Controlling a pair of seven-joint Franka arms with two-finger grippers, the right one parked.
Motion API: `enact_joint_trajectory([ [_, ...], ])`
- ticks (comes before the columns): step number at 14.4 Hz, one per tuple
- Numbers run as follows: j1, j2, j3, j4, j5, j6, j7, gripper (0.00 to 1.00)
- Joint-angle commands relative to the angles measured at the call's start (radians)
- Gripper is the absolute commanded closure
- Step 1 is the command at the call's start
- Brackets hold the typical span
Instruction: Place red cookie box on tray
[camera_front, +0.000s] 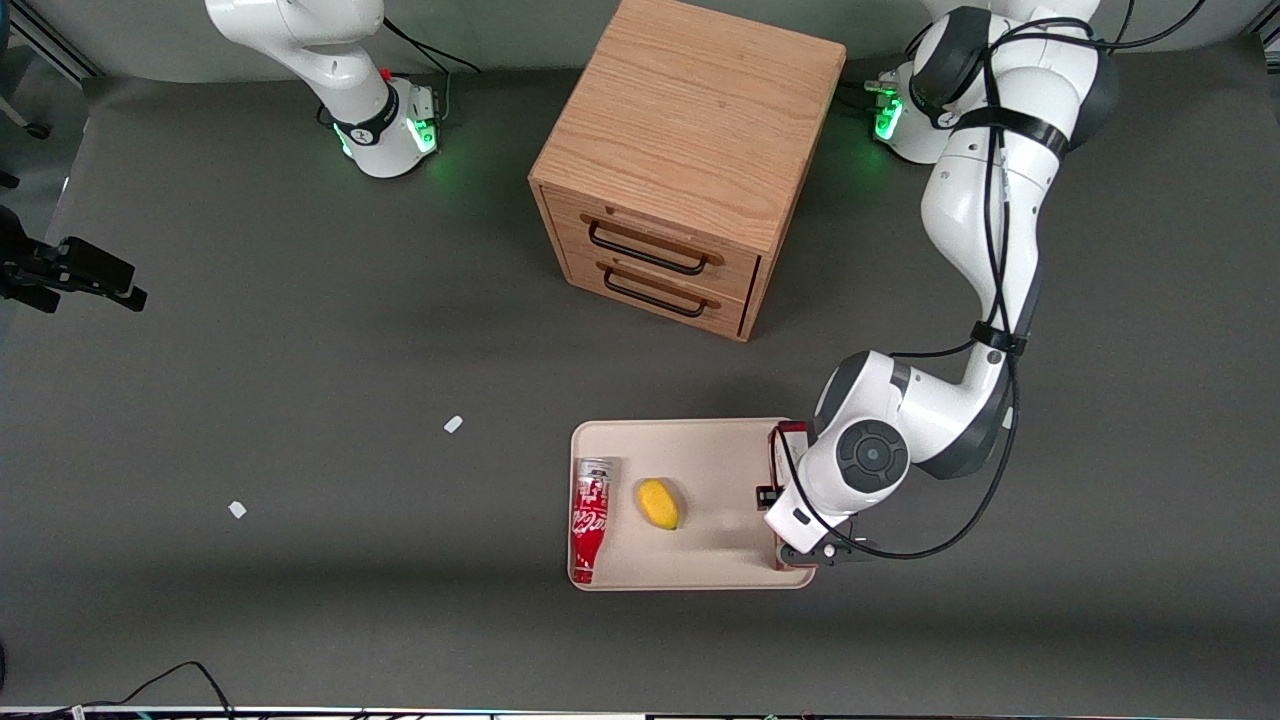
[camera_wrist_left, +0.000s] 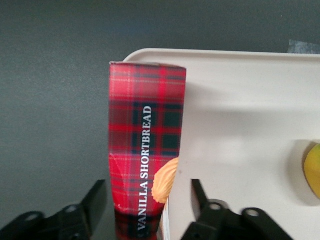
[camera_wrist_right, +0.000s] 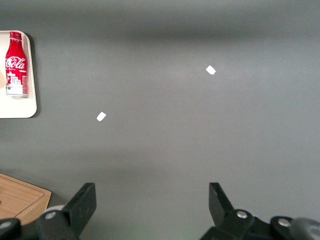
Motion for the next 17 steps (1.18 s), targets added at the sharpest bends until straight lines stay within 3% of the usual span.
enact_joint_trajectory([
  [1, -0.015, -0.015, 0.013, 0.004, 0.015, -0.003, -0.041, 0.00],
  [6, 0.017, -0.140, 0.005, -0.065, 0.012, -0.004, -0.130, 0.00],
  [10, 0.105, -0.326, -0.042, -0.128, -0.017, -0.179, -0.121, 0.00],
  [13, 0.190, -0.478, -0.044, -0.164, -0.049, -0.355, 0.002, 0.00],
  [17, 0.333, -0.717, -0.036, -0.377, -0.055, -0.411, 0.213, 0.00],
])
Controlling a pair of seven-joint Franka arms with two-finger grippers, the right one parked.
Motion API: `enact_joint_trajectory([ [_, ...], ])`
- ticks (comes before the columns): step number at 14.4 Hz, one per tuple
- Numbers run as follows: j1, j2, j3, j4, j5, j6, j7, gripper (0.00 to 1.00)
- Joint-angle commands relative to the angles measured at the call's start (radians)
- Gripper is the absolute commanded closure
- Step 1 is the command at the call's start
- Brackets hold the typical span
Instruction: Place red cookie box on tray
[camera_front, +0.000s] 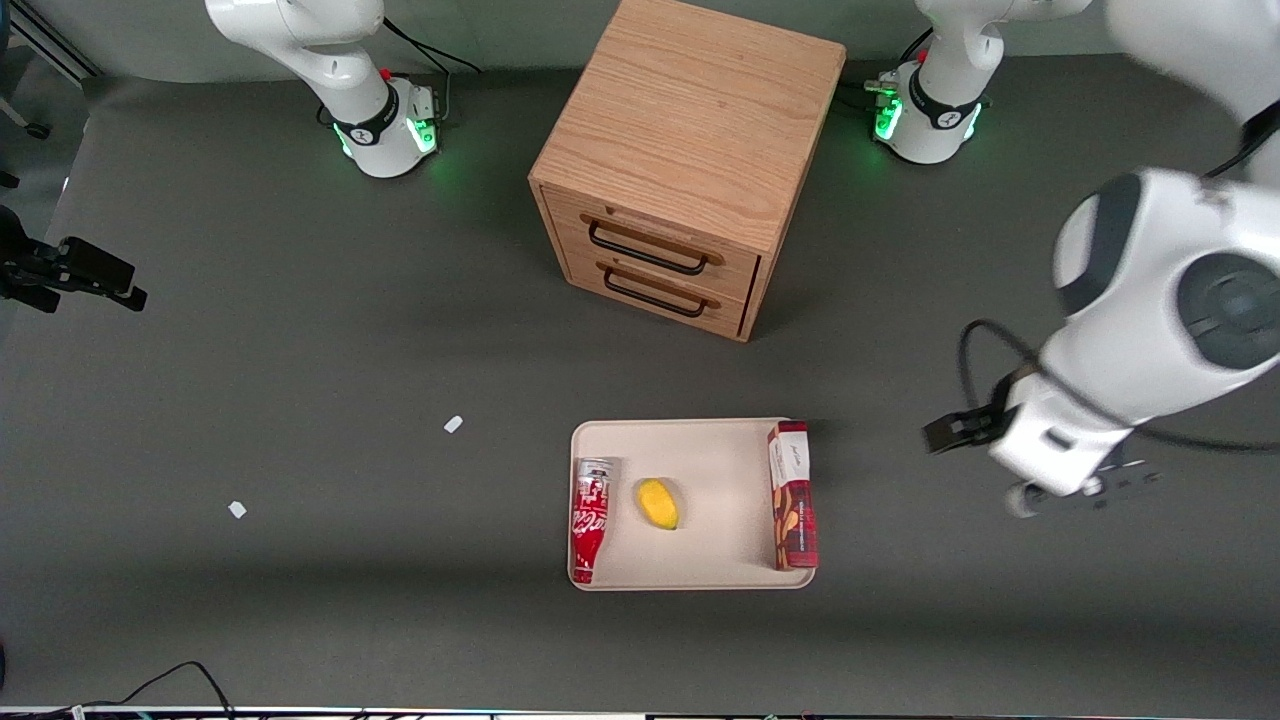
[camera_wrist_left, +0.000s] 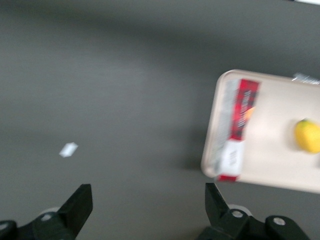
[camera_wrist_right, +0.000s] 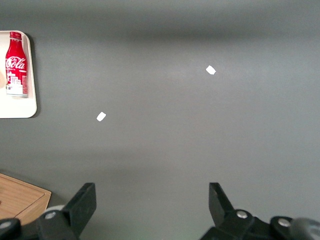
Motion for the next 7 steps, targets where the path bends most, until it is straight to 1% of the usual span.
enact_joint_trajectory([
  [1, 0.101, -0.213, -0.004, -0.251, -0.034, 0.016, 0.134, 0.00],
  [3, 0.147, -0.296, 0.002, -0.317, -0.049, 0.007, 0.179, 0.00],
  [5, 0.178, -0.354, 0.023, -0.351, -0.098, -0.010, 0.247, 0.00],
  [7, 0.204, -0.404, 0.031, -0.377, -0.101, -0.022, 0.314, 0.00],
])
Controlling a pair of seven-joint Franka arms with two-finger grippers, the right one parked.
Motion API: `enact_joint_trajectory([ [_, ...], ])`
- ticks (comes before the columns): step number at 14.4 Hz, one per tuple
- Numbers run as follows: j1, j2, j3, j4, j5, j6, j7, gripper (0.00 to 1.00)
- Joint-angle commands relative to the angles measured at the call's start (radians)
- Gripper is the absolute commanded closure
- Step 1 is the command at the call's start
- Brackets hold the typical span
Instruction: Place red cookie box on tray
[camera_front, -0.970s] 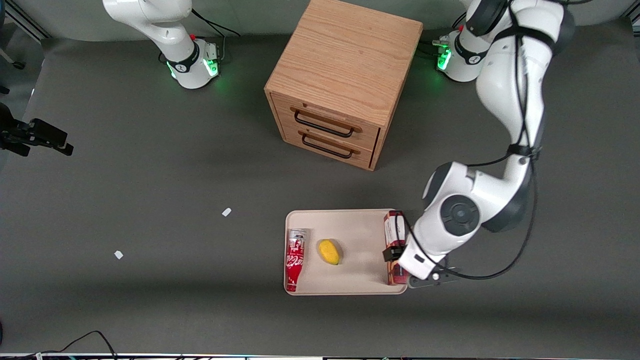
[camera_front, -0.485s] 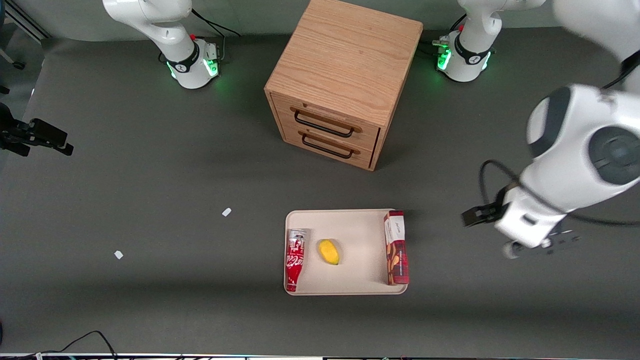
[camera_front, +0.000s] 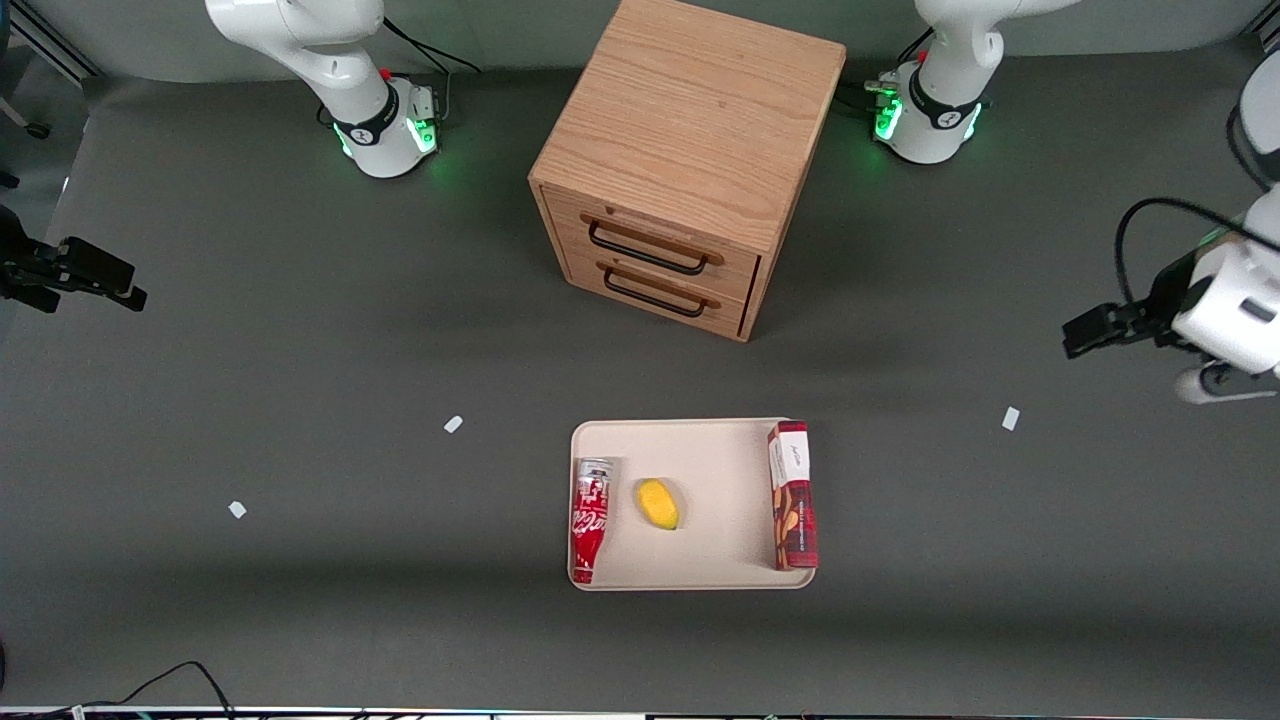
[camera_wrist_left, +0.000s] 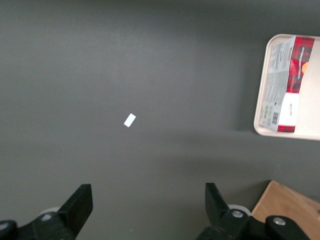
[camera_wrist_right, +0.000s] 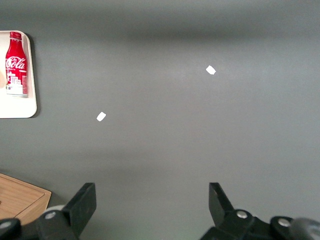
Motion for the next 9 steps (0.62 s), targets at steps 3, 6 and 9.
enact_joint_trajectory([
  [3, 0.041, -0.137, 0.005, -0.088, -0.031, -0.041, 0.071, 0.00],
  [6, 0.040, -0.158, 0.005, -0.084, -0.047, -0.061, 0.106, 0.00],
  [9, 0.041, -0.172, 0.004, -0.079, -0.073, -0.071, 0.116, 0.00],
])
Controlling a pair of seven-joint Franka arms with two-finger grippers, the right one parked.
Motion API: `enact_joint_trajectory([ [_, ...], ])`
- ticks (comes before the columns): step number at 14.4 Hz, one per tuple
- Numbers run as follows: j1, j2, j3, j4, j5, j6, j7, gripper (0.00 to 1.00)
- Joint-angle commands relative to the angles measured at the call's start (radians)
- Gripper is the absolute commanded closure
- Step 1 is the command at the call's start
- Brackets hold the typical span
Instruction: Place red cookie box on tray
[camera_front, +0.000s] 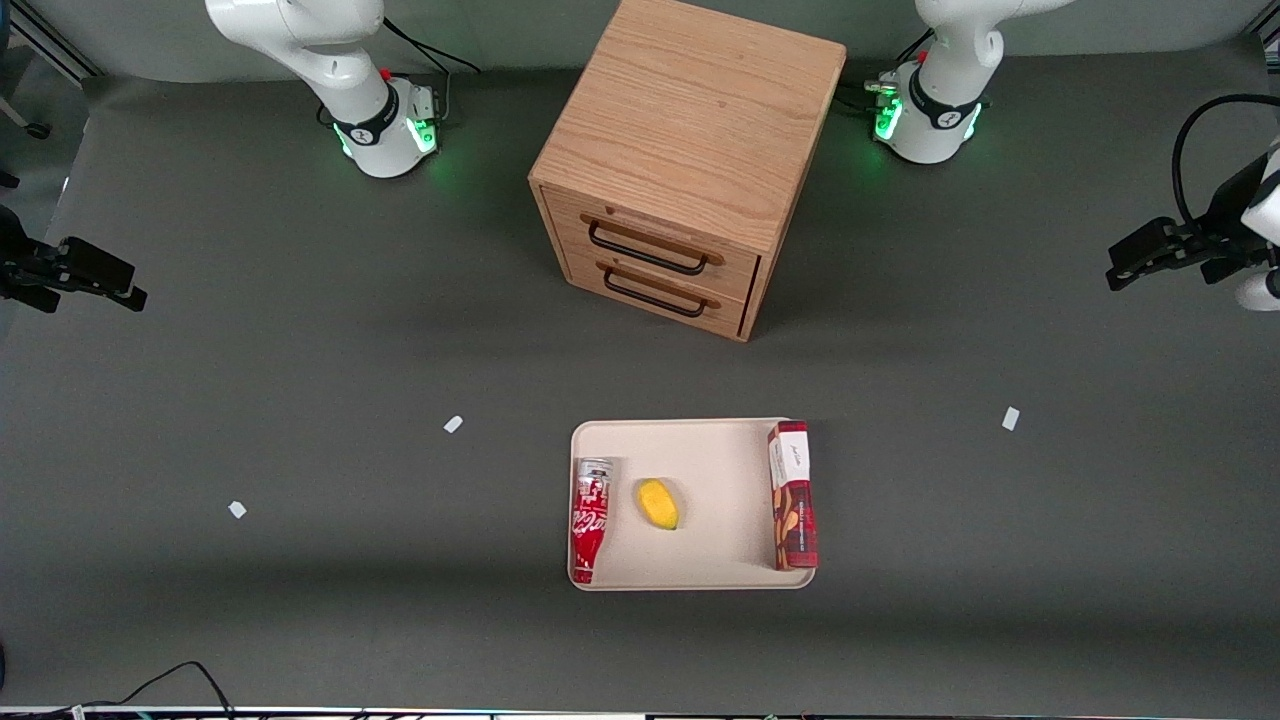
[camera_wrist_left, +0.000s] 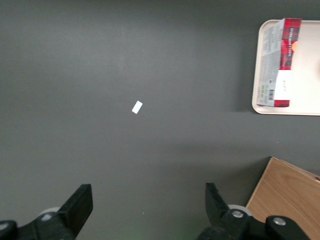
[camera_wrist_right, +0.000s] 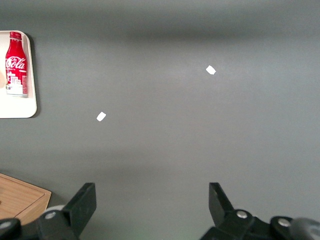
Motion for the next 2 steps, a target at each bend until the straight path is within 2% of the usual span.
enact_joint_trajectory([
  [1, 0.007, -0.041, -0.004, -0.029, -0.022, -0.013, 0.027, 0.00],
  [2, 0.007, -0.041, -0.004, -0.026, -0.021, -0.014, 0.029, 0.00],
])
